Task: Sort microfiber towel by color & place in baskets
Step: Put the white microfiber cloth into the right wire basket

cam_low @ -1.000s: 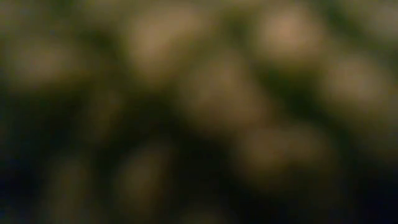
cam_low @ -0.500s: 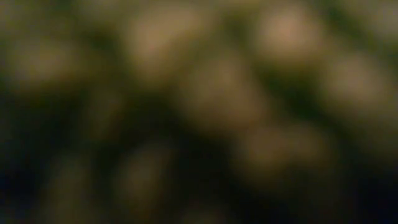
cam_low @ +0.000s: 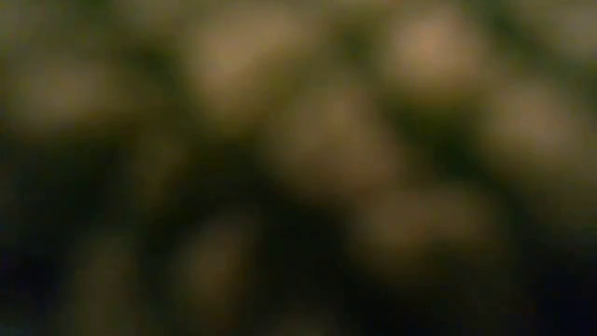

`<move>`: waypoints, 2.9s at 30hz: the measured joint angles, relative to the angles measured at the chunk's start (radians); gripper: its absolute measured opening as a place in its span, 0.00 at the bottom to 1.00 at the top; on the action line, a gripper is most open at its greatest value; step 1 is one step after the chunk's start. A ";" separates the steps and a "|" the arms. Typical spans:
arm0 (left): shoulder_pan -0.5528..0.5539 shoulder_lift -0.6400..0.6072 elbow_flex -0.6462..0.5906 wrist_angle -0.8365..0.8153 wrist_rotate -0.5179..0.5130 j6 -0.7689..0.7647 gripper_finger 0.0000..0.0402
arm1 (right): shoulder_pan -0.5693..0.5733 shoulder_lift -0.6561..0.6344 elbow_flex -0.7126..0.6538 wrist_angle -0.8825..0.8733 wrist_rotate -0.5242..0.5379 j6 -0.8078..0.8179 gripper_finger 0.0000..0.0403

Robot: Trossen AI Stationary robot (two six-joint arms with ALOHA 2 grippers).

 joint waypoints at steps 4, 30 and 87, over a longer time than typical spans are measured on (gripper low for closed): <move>-0.051 0.036 -0.004 0.026 -0.006 -0.037 0.29 | 0.000 0.000 0.000 0.000 0.000 -0.012 0.40; -0.128 0.324 0.005 0.132 -0.036 -0.037 0.29 | 0.000 0.000 0.000 -0.002 0.000 -0.026 0.40; -0.091 0.234 0.922 0.066 -0.866 0.440 0.00 | 0.000 0.000 0.000 -0.001 0.000 -0.027 0.40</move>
